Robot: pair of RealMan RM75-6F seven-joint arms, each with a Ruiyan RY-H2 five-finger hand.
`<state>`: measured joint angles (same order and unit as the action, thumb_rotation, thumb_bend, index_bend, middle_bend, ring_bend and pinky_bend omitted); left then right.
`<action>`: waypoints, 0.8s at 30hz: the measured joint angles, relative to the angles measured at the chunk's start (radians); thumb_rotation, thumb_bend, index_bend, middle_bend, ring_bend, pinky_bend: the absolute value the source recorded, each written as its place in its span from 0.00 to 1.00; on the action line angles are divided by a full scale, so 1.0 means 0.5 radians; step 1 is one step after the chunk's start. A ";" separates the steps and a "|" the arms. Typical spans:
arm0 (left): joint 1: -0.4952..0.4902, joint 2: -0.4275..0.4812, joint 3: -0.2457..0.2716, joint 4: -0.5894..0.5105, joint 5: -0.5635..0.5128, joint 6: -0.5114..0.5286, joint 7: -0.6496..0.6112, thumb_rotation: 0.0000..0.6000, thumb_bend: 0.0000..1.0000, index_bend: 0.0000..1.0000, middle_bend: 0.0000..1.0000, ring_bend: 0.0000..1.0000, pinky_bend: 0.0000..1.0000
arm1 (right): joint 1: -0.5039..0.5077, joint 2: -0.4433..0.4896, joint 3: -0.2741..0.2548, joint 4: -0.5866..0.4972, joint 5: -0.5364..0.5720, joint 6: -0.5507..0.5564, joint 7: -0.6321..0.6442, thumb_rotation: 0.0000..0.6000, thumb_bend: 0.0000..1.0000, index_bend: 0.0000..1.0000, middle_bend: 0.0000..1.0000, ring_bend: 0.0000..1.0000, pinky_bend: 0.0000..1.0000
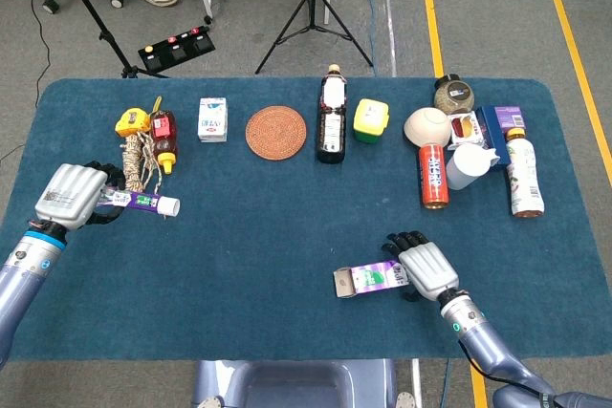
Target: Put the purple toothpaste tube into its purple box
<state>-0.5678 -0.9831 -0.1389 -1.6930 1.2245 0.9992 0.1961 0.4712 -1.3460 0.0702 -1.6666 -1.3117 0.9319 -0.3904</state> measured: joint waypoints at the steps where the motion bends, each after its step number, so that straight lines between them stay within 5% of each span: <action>1: 0.000 -0.003 0.001 0.003 0.001 -0.001 -0.001 1.00 0.31 0.53 0.46 0.40 0.59 | -0.001 -0.003 -0.004 0.007 -0.004 0.004 0.009 1.00 0.06 0.21 0.21 0.20 0.19; 12: 0.002 -0.024 0.026 -0.023 0.046 0.016 0.019 1.00 0.31 0.53 0.46 0.40 0.59 | -0.007 -0.084 -0.032 0.164 -0.153 0.104 0.293 1.00 0.24 0.41 0.48 0.47 0.57; 24: -0.023 -0.028 0.044 -0.167 0.084 0.048 0.254 1.00 0.31 0.53 0.46 0.40 0.59 | 0.031 -0.109 0.061 0.054 -0.202 0.234 0.343 1.00 0.33 0.45 0.52 0.51 0.61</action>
<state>-0.5794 -0.9969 -0.1170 -1.7767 1.2667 1.0230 0.3229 0.4865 -1.4004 0.1008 -1.6396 -1.4128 1.0488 -0.2191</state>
